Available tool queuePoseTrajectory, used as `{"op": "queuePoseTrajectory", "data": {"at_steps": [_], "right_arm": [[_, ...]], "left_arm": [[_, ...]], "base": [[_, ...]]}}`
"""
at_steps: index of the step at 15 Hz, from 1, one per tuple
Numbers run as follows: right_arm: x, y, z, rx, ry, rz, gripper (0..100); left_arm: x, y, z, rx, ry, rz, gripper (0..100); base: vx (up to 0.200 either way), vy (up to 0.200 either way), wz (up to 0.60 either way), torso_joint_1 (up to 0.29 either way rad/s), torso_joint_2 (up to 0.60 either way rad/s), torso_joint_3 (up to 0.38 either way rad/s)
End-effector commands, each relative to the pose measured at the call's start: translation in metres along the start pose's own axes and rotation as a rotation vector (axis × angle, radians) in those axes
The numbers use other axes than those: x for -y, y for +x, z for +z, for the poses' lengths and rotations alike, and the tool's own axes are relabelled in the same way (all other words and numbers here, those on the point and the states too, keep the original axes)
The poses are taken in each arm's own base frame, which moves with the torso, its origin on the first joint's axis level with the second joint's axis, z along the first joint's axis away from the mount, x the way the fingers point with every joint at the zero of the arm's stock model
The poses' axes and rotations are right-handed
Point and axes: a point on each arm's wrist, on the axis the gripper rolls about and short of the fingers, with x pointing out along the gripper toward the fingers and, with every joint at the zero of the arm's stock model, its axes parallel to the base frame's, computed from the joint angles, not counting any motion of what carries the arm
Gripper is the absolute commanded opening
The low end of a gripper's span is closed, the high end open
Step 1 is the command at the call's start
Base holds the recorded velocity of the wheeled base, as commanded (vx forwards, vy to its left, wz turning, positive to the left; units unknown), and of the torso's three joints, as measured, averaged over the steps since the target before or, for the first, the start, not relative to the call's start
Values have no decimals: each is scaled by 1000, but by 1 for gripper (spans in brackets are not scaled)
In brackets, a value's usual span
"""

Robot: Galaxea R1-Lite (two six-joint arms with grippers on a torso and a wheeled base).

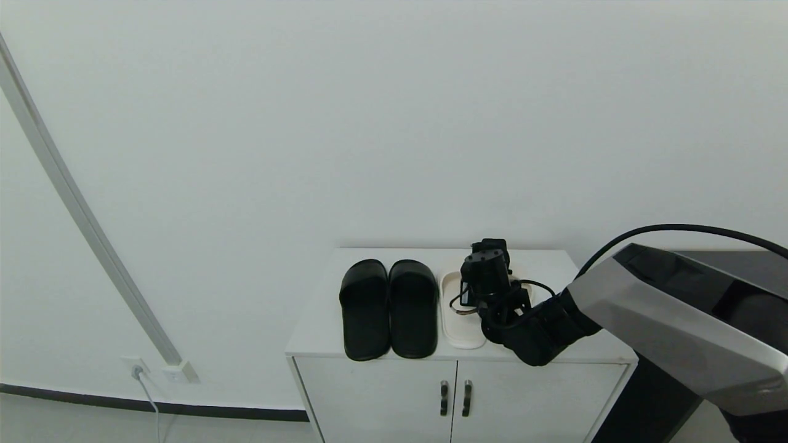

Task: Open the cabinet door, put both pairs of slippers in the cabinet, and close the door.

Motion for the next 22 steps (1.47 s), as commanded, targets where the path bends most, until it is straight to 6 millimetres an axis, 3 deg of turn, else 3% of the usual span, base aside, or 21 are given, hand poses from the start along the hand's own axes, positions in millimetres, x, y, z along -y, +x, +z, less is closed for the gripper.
{"op": "queuePoseTrajectory", "data": {"at_steps": [1,3,7,13,16,22], "right_arm": [[2,-12,18,24,11,12,0],[9,-34,34,29,15,60,0],[35,-101,54,98,-70,246,0],[85,-193,56,105,-170,668,0],[99,-215,54,78,-189,826,0],[102,-219,48,26,-208,872,0]], "left_arm": [[0,0,0,0,0,0,0],[0,0,0,0,0,0,0],[0,0,0,0,0,0,0],[0,0,0,0,0,0,0],[0,0,0,0,-2,0,0],[0,0,-1,-2,3,0,0]], "base": [[0,0,0,0,0,0],[0,0,0,0,0,0],[0,0,0,0,0,0],[0,0,0,0,0,0],[0,0,0,0,0,0],[0,0,0,0,0,0]]}}
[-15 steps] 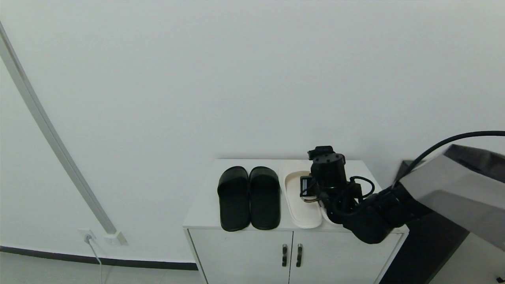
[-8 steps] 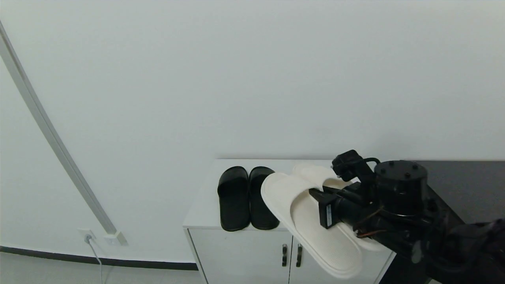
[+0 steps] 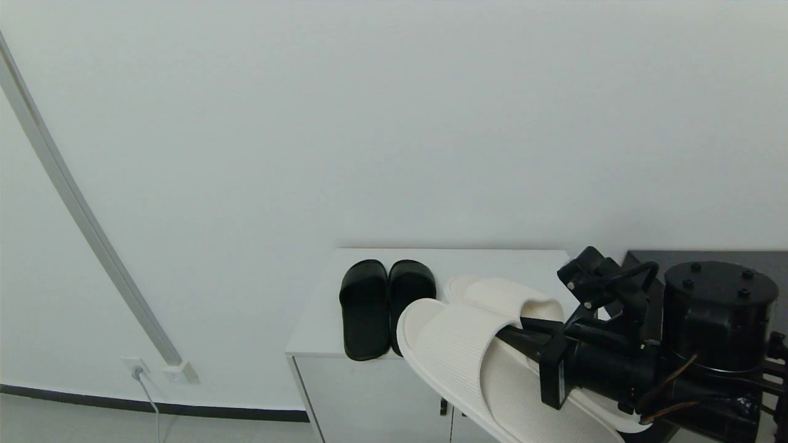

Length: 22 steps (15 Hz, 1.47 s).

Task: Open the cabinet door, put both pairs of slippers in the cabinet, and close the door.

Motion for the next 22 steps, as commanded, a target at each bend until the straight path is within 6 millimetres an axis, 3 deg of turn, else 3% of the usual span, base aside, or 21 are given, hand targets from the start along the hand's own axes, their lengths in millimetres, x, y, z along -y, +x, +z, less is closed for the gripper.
{"op": "queuePoseTrajectory", "data": {"at_steps": [1,8,22], "right_arm": [[-1,-3,0,5,0,16,0],[-1,-3,-5,-16,-1,20,0],[0,-5,-10,-31,1,56,0]], "left_arm": [[0,0,0,0,0,1,0],[0,0,0,0,-4,1,0],[0,0,0,0,-4,1,0]], "base": [[-200,0,0,2,-2,2],[-200,0,0,0,3,2],[0,0,0,-17,37,21]]}}
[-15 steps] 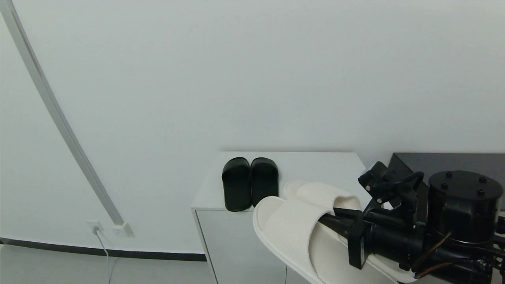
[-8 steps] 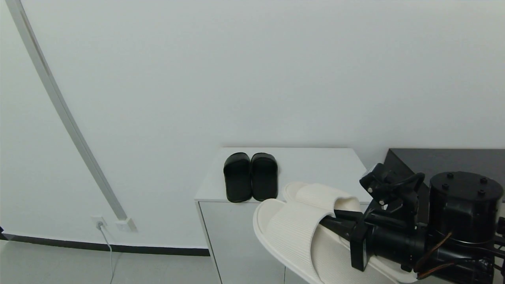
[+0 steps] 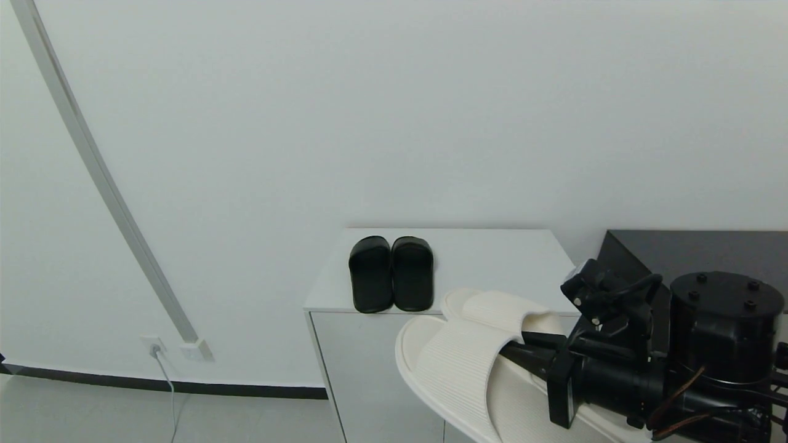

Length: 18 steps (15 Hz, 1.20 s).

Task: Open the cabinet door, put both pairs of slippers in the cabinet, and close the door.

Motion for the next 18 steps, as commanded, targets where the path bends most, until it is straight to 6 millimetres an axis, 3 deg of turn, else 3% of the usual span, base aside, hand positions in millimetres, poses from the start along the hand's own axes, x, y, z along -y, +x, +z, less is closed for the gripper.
{"op": "queuePoseTrajectory", "data": {"at_steps": [1,3,4,18], "right_arm": [[0,1,-1,-5,1,1,0],[0,0,-3,-14,0,0,0],[0,0,-4,-16,-1,-1,0],[-1,-3,-12,-45,-19,5,0]], "left_arm": [[0,0,0,-1,2,1,0],[0,0,0,-5,2,-1,0],[0,0,0,-8,2,-1,100],[0,0,0,-4,2,-1,100]], "base": [[0,0,0,-154,339,173],[0,0,0,-146,334,173],[0,0,0,-149,339,173],[0,0,0,-184,428,240]]}}
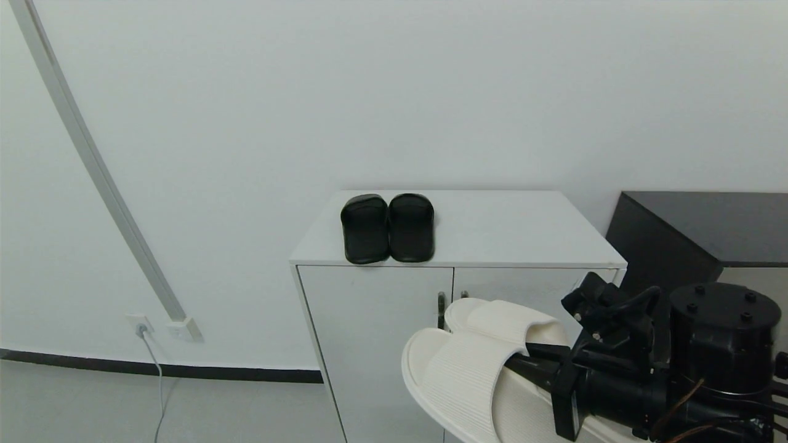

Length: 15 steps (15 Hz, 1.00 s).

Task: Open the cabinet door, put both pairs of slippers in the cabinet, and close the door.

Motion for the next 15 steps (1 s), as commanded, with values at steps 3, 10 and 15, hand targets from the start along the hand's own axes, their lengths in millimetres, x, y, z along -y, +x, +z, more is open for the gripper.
{"op": "queuePoseTrajectory", "data": {"at_steps": [3,10,15], "right_arm": [[-1,-1,-2,-5,-21,4,0],[-1,-2,-6,-11,-20,7,0],[-1,0,-9,-18,-22,10,0]], "left_arm": [[0,0,0,-2,0,0,100],[0,0,0,-2,0,0,100],[0,0,2,-3,12,-3,100]], "base": [[0,0,0,-214,541,318],[0,0,0,-186,507,323],[0,0,0,-145,475,327]]}}
